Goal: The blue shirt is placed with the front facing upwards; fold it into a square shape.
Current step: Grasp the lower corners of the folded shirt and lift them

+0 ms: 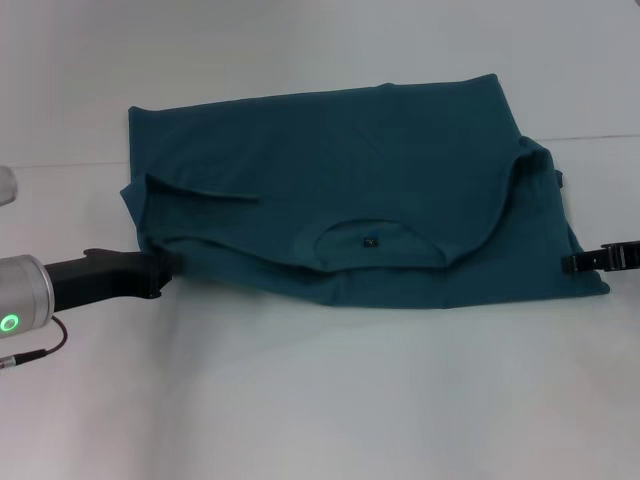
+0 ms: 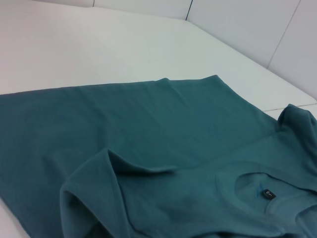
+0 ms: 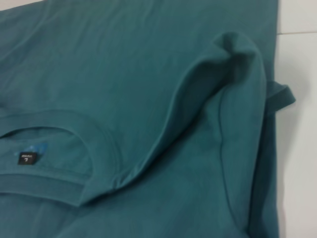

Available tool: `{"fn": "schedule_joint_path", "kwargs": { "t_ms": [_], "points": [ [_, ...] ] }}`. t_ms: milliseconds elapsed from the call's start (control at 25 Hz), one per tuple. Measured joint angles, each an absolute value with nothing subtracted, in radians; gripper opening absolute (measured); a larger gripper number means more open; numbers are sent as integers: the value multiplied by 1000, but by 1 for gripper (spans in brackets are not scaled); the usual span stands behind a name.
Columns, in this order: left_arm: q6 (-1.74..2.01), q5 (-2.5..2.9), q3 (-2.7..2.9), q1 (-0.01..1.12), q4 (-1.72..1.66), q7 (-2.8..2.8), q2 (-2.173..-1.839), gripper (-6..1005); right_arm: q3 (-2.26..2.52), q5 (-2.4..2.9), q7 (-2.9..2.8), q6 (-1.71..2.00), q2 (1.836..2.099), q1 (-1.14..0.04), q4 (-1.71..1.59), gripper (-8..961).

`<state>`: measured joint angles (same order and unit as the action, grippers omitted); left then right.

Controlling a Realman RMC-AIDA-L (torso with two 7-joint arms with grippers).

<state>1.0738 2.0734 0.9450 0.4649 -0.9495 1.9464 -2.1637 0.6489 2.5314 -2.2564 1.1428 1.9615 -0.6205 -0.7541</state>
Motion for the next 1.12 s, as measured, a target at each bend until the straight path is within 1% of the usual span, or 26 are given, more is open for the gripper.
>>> {"fn": "schedule_joint_path", "kwargs": {
  "t_ms": [80, 200, 360, 840, 1040, 1120],
  "points": [
    [1074, 2074, 945, 467, -950, 1947, -2163, 19, 649, 2532, -2257, 1132, 1962, -617, -751, 572],
    [1073, 2074, 945, 469, -949, 1947, -2163, 19, 649, 2532, -2257, 1113, 1959, -615, -732, 641],
    [1070, 2082, 945, 470, -946, 1947, -2163, 19, 650, 2533, -2253, 1089, 1954, -623, -691, 643],
    [1071, 2087, 945, 469, -949, 1947, -2163, 20, 673, 2585, -2270, 1047, 1951, -653, -643, 634],
    [1072, 2087, 945, 469, -950, 1947, -2163, 20, 673, 2594, -2266, 1051, 1951, -656, -644, 525],
    [1072, 2087, 945, 469, -950, 1947, -2163, 20, 673, 2594, -2260, 1052, 1951, -655, -645, 438]
  ]
}}
